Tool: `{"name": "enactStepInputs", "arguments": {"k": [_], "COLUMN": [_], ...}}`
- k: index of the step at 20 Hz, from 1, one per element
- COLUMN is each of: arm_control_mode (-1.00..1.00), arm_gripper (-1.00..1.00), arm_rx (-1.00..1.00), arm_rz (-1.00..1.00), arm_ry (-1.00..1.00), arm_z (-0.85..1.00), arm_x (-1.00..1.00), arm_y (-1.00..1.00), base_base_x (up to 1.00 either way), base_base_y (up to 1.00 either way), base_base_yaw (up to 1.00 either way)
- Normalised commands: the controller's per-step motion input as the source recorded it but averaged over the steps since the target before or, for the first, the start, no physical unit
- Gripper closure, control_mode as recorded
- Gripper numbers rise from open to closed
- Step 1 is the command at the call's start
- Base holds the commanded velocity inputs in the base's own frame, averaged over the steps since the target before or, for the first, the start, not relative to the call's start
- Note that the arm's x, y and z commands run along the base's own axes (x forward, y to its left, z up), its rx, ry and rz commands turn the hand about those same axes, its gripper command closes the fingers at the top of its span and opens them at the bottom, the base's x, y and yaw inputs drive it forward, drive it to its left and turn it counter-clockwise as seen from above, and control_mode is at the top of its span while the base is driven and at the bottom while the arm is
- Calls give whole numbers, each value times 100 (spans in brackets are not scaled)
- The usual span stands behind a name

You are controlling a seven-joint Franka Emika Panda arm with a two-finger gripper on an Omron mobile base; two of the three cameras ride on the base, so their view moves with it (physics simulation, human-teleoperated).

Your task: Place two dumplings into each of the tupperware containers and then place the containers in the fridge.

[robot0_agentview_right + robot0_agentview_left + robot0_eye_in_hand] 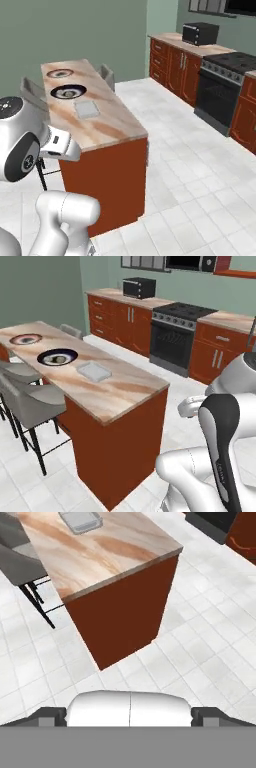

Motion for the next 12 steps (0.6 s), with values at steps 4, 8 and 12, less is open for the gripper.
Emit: {"name": "enactStepInputs", "arguments": {"k": [4, 8, 12], "arm_control_mode": [100, 100, 100], "arm_gripper": [-100, -100, -100], "arm_rx": [0, 0, 0], "arm_rz": [0, 0, 0], "arm_ry": [0, 0, 0], "arm_z": [0, 0, 0], "arm_x": [0, 0, 0], "arm_y": [0, 0, 0], "base_base_x": [-37, -24, -23], "base_base_y": [31, 82, 100], "base_base_yaw": [-89, -71, -60]}}
